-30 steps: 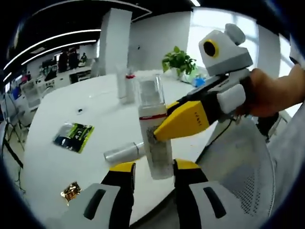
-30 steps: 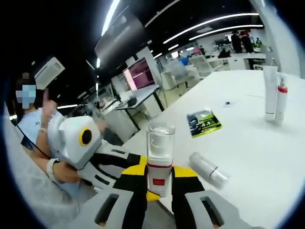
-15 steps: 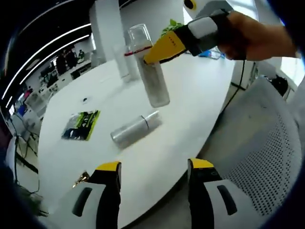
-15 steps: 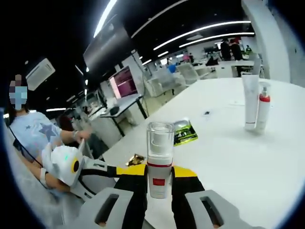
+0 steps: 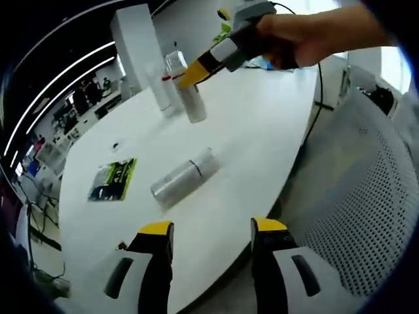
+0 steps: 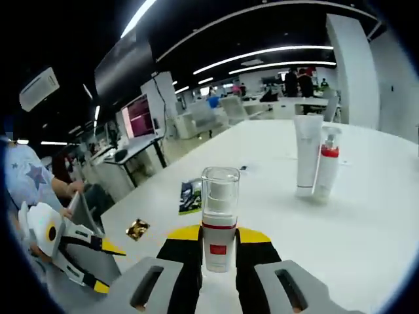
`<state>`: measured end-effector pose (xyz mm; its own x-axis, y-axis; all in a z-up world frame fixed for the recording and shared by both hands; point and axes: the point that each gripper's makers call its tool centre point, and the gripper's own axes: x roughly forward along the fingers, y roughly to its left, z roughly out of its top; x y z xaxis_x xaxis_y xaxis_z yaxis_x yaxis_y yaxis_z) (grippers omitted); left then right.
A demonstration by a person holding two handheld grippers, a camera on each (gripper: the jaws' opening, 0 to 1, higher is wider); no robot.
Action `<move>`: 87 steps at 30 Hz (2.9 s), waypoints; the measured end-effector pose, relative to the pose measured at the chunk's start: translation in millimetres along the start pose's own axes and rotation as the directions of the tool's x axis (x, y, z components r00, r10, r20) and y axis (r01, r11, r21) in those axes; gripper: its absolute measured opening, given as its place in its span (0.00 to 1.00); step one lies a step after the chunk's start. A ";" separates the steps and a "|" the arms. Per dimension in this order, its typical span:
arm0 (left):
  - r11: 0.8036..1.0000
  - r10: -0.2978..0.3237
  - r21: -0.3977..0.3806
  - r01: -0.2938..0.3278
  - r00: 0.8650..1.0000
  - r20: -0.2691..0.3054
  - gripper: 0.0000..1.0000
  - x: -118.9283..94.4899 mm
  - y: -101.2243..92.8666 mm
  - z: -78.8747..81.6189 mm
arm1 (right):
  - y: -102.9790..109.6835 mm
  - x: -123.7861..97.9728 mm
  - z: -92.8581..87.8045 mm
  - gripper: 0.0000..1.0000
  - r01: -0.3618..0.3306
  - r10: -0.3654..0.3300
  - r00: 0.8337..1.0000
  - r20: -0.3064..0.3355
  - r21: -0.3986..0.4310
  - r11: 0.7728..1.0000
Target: Arrange the skincare products in the storage area until every visible bottle or jar stands upright without overlapping.
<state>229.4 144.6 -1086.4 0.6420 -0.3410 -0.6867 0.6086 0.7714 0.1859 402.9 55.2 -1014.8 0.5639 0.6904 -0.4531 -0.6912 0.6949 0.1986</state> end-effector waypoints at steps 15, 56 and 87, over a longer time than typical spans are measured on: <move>1.000 0.006 -0.005 -0.006 0.999 -0.040 0.38 3.2 2.2 -10.2 | -52.3 43.0 12.4 0.12 0.129 -0.126 0.991 0.047 -0.064 0.990; 1.000 -0.012 -0.027 0.010 0.994 -0.108 0.34 6.4 3.1 -31.6 | -131.9 98.8 21.0 0.12 0.292 -0.276 0.952 0.129 -0.122 0.949; 1.000 -0.020 -0.021 0.017 0.992 -0.127 0.33 6.7 2.8 -37.2 | -131.2 98.5 -2.4 0.00 0.326 -0.327 0.945 0.001 -0.080 0.942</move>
<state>218.0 164.5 -1116.6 0.5656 -0.2852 -0.7738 0.6094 0.7767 0.1592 548.1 31.5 -1087.6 0.7595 0.4255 -0.4921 -0.5033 0.8636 -0.0301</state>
